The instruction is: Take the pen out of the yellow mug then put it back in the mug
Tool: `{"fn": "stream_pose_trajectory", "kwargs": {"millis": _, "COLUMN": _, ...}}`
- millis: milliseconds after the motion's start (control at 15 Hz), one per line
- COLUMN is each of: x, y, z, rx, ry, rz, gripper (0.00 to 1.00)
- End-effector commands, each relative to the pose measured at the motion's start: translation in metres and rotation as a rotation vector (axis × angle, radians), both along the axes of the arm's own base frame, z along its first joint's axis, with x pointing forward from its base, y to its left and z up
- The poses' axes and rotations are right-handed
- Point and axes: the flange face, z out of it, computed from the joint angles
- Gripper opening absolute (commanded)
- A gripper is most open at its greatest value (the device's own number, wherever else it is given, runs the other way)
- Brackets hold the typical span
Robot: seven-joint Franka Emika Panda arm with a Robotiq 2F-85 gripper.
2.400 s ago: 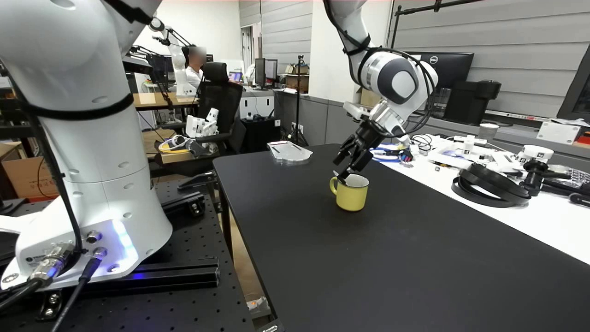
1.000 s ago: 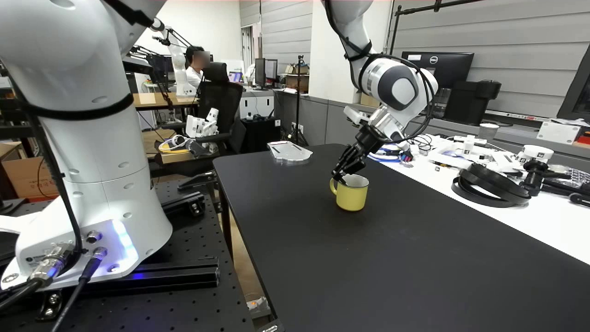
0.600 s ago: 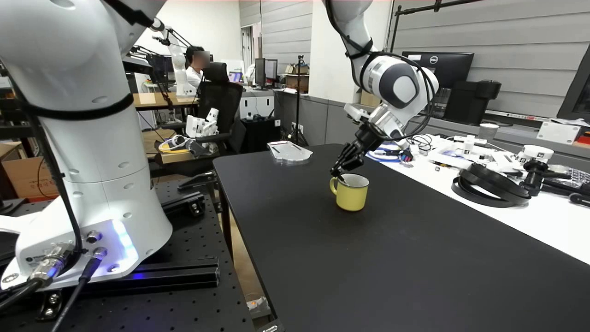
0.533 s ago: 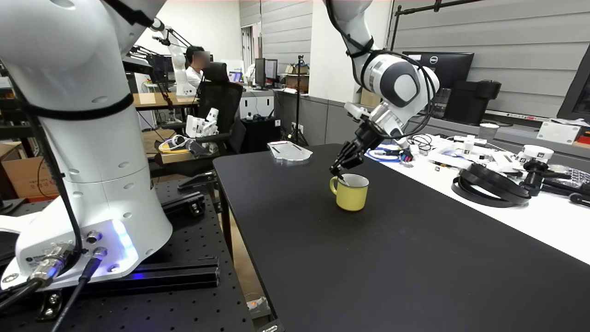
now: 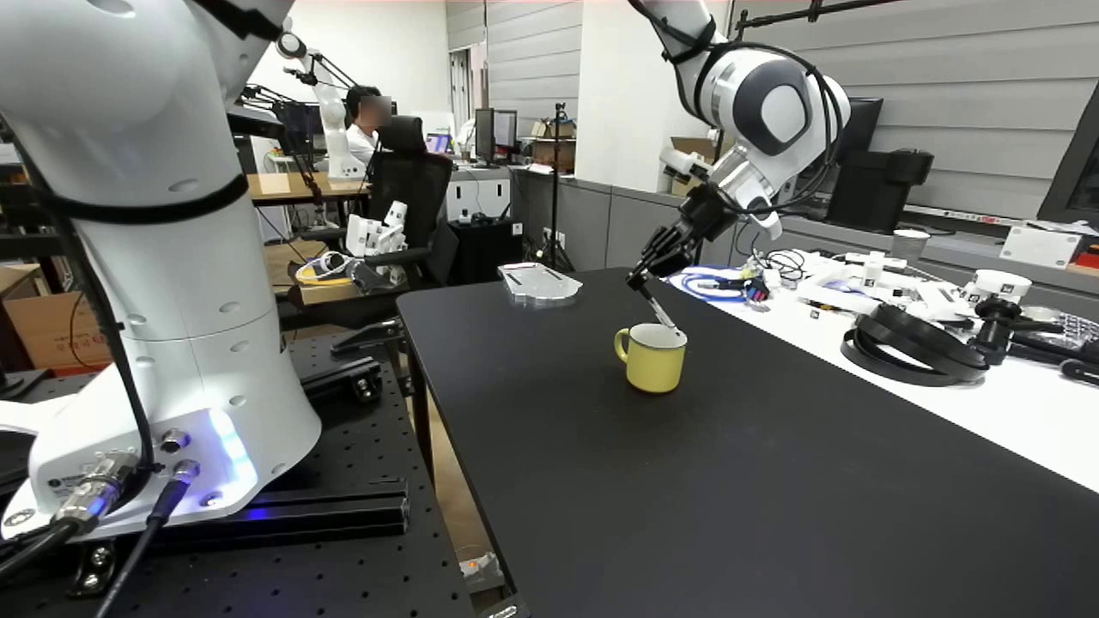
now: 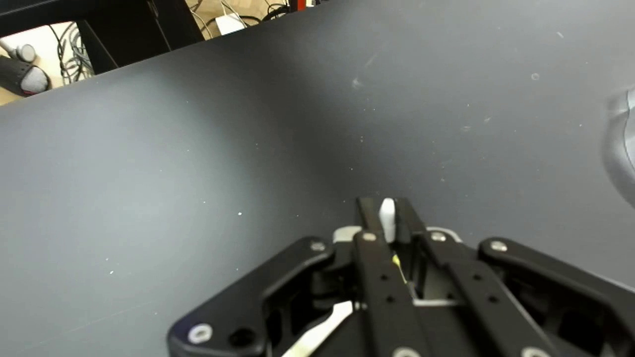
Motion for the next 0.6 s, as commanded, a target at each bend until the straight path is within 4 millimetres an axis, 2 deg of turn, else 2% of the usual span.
{"fn": "stream_pose_trajectory", "kwargs": {"millis": 0, "x": -0.005, "y": -0.016, "z": 0.038, "rx": -0.029, "ry": 0.013, "rz": -0.040, "gripper": 0.03}}
{"fn": "stream_pose_trajectory", "kwargs": {"millis": 133, "x": -0.009, "y": -0.028, "z": 0.048, "rx": -0.058, "ry": 0.009, "rz": -0.049, "gripper": 0.03}}
{"fn": "stream_pose_trajectory", "kwargs": {"millis": 267, "x": -0.013, "y": -0.045, "z": 0.050, "rx": -0.101, "ry": 0.002, "rz": -0.059, "gripper": 0.03}}
{"fn": "stream_pose_trajectory", "kwargs": {"millis": 533, "x": -0.028, "y": -0.091, "z": 0.032, "rx": -0.201, "ry": -0.033, "rz": -0.097, "gripper": 0.03}}
